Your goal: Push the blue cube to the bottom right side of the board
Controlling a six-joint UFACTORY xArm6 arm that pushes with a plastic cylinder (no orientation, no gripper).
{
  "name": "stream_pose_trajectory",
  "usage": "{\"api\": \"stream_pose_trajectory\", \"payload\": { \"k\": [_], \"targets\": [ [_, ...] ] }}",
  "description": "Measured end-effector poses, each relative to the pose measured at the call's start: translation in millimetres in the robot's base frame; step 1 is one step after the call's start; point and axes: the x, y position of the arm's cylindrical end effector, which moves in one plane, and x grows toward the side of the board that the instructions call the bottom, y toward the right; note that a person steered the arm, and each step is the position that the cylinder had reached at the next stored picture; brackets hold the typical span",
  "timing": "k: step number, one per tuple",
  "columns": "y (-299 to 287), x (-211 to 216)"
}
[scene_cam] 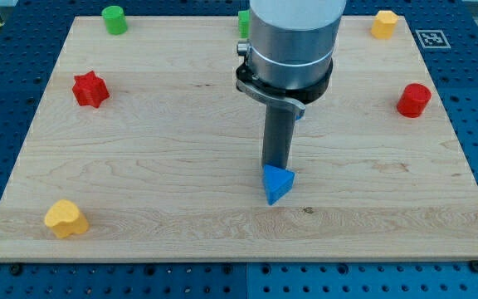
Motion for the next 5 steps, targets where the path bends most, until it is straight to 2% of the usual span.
{"api": "stream_pose_trajectory", "payload": {
  "k": [2,3,5],
  "targets": [
    [0.0,24.9],
    [-2.8,13.5],
    [-29.3,-110.9]
  ]
}}
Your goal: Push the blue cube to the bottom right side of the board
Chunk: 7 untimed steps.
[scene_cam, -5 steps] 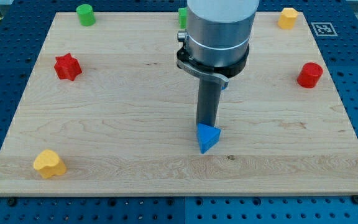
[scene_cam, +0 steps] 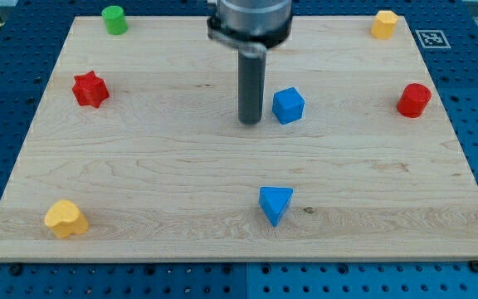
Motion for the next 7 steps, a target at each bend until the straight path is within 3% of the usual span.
{"api": "stream_pose_trajectory", "payload": {
  "k": [1,2,3,7],
  "targets": [
    [13.8,-38.7],
    [30.8,-34.7],
    [30.8,-19.9],
    [123.3,70.8]
  ]
}}
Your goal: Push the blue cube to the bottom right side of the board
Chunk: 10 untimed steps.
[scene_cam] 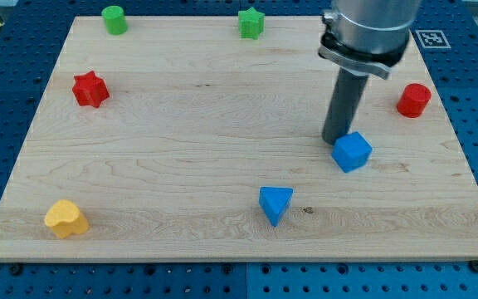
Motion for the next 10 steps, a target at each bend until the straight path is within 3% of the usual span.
{"api": "stream_pose_trajectory", "payload": {
  "k": [3,5,10],
  "targets": [
    [29.8,76.8],
    [31.5,99.4],
    [48.3,110.0]
  ]
}}
